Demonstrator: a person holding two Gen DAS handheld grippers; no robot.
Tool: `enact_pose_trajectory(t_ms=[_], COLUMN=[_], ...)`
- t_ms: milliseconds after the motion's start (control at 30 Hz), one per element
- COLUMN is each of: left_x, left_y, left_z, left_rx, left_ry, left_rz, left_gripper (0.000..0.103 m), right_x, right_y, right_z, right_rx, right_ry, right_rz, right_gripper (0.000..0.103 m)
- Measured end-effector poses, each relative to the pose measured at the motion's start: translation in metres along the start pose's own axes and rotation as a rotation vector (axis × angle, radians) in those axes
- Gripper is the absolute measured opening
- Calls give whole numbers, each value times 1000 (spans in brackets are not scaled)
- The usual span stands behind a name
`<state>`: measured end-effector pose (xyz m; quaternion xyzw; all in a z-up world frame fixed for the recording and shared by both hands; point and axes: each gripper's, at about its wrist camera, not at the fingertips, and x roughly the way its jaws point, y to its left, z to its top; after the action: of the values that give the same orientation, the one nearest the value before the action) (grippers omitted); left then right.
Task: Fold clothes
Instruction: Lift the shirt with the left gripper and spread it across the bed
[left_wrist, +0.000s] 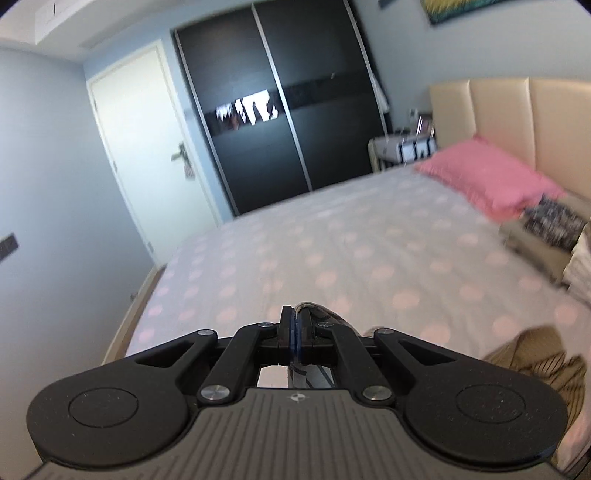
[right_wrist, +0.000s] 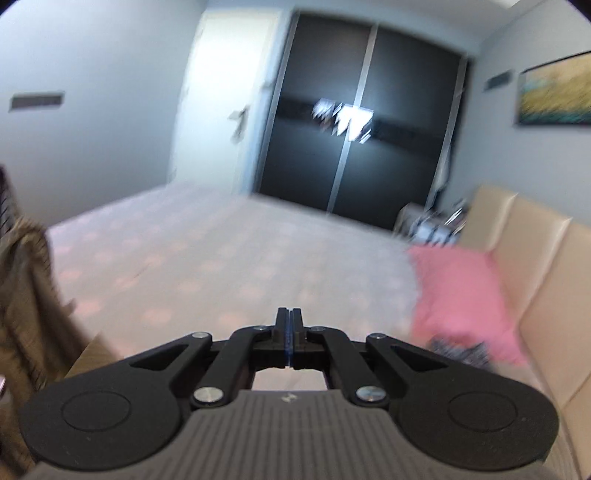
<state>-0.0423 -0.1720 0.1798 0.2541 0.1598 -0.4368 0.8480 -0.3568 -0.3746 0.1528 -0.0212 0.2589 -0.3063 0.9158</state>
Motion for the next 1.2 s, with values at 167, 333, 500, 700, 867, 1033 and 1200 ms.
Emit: enact_pose_trajectory(t_ms=[167,333,500,700,867,1033,1200], left_x=[46,71,81,105,127,151,156], left_y=[21,50,73,72,70,70,68], left_z=[-33,-45,-63,-69,-74,-84,-88], left_rx=[-75,-154,-191,-156,-138,-145,-143], left_ry=[119,156,170,206,250,340,381], left_rz=[27,45,30,20,24,30,54], left_gripper=[0,0,0,0,0,0,0], right_x=[67,127,173,227,255,266,253], right_y=[30,51,68,83,85,82,60], right_z=[-42,-66,-72,-92,-104,-114,-99], right_rx=[-79,-173,-330,-490,-527,-495,-370], right_ry=[159,265,333,422,468,512,445], right_rz=[119,174,265,354,422,454,417], right_gripper=[2,4,33,33,32,0,0])
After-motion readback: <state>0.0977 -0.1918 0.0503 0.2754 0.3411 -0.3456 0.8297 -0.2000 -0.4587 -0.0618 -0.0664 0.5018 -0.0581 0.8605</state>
